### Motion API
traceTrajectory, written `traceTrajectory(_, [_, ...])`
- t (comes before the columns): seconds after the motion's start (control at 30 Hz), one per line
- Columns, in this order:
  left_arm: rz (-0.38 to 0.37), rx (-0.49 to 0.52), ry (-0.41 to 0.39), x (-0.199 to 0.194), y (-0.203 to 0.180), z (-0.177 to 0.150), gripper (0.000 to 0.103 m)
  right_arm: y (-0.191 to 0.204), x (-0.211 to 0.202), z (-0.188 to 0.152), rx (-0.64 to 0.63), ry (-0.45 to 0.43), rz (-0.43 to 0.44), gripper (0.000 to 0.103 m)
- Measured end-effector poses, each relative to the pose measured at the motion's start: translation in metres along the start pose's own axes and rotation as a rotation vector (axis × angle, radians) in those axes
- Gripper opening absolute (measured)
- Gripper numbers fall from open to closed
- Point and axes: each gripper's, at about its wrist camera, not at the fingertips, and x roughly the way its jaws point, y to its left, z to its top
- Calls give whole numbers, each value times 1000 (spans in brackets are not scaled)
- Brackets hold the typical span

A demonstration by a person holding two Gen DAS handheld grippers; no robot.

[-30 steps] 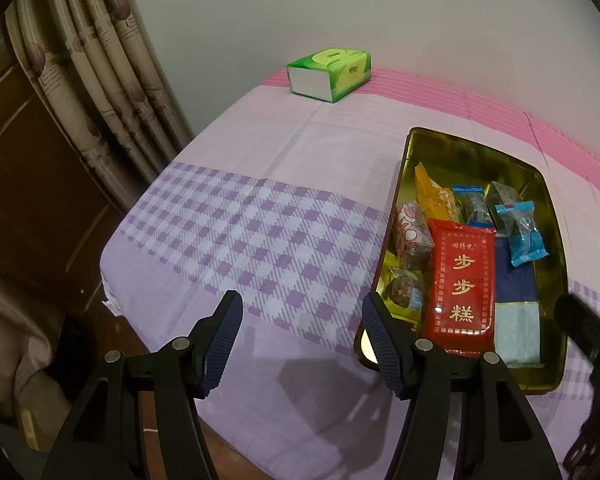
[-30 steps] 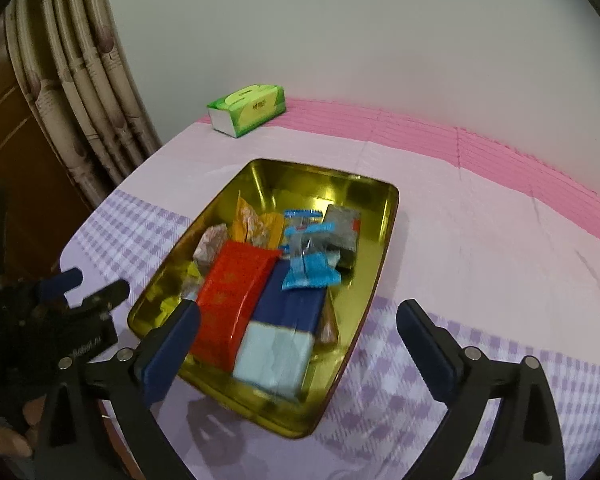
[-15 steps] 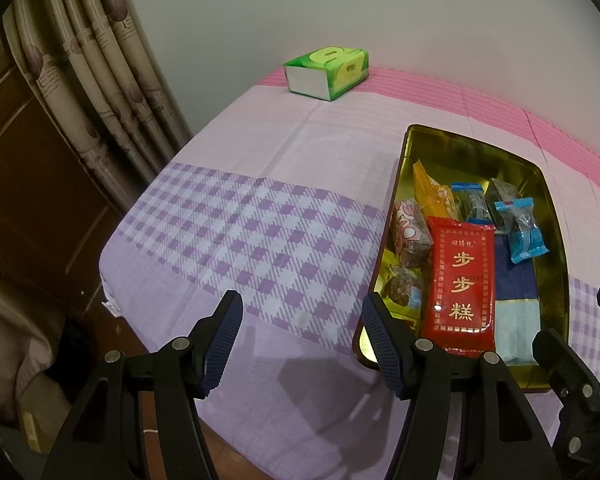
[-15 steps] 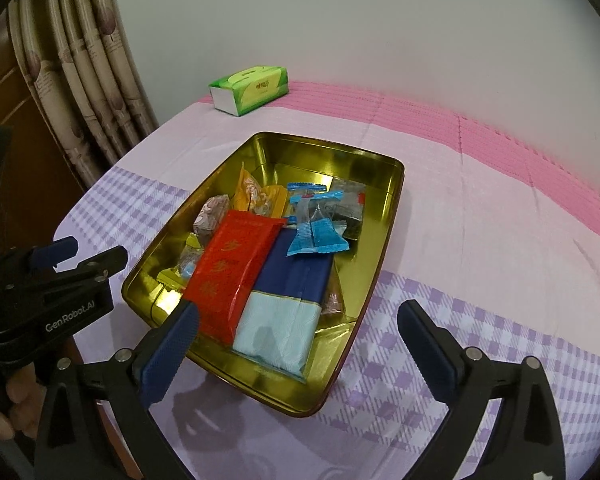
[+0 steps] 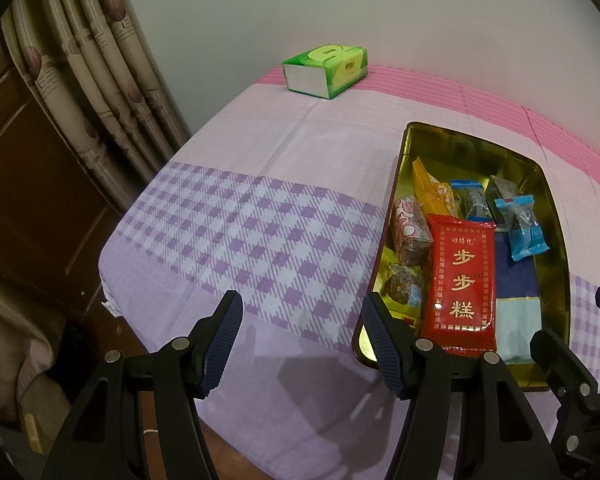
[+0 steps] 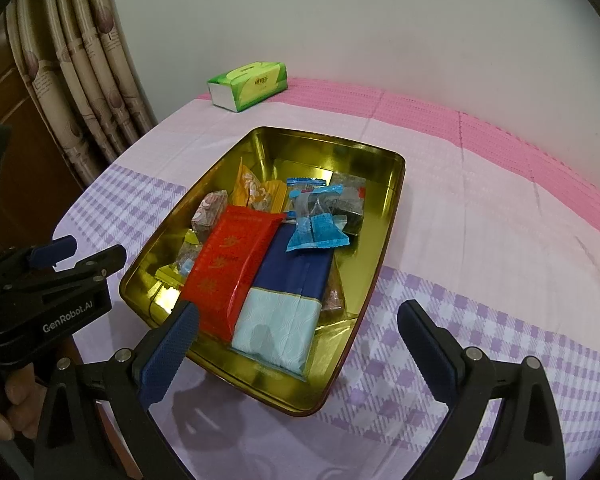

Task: Organize snacks

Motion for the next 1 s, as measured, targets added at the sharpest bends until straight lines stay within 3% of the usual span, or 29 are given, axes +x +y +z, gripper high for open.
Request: traceTrajectory(1.0, [1, 0, 2, 1, -1, -1, 63, 3, 4, -5, 8, 22, 6, 98])
